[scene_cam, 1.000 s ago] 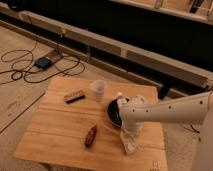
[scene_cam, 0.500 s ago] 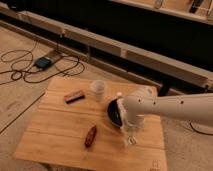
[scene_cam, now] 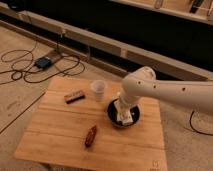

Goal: Place the white sponge in the ceramic cup

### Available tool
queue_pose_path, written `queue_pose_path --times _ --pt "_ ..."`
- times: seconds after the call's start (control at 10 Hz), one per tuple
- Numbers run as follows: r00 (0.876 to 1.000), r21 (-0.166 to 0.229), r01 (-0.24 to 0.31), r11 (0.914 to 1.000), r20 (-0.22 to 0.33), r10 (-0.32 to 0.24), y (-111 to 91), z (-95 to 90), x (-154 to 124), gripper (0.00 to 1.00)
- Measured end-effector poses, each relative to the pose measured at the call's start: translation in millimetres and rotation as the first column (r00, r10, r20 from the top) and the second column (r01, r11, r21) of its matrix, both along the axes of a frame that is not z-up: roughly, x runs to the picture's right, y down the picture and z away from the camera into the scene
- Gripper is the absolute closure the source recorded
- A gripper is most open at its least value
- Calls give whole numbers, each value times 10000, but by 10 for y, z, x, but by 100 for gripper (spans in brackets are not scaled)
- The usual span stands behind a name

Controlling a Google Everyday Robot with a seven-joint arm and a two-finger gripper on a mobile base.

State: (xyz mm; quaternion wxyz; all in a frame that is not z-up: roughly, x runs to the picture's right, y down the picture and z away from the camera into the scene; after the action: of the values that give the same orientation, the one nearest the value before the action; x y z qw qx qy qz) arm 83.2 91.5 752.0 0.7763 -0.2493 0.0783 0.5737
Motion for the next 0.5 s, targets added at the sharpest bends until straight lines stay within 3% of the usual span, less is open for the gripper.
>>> queue_pose_path --times 0.5 --pt "9964 1331 273 9907 760 -376 -613 216 -365 100"
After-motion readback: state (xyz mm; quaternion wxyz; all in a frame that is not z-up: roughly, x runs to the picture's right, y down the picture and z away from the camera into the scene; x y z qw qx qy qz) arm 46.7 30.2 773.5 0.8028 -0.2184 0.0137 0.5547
